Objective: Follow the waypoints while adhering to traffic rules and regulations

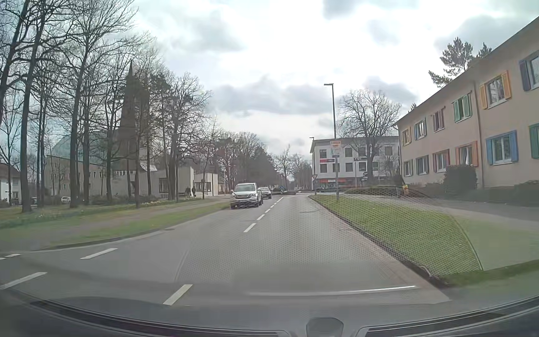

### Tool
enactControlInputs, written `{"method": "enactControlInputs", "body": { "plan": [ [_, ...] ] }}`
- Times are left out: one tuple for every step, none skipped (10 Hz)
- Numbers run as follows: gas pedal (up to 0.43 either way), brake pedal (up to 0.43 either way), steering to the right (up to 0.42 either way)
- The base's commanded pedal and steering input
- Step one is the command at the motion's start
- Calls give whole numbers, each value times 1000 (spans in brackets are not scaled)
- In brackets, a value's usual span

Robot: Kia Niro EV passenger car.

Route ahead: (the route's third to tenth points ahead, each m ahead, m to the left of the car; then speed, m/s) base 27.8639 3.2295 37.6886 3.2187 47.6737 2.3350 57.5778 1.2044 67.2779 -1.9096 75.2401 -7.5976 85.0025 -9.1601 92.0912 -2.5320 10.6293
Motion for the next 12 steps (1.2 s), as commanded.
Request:
{"method": "enactControlInputs", "body": {
  "plan": [
    [157,0,6],
    [150,0,6],
    [138,0,6],
    [98,0,6],
    [67,0,4],
    [59,0,4],
    [59,0,4],
    [59,0,4],
    [59,0,4],
    [59,0,4],
    [59,0,4],
    [67,0,4]
  ]
}}
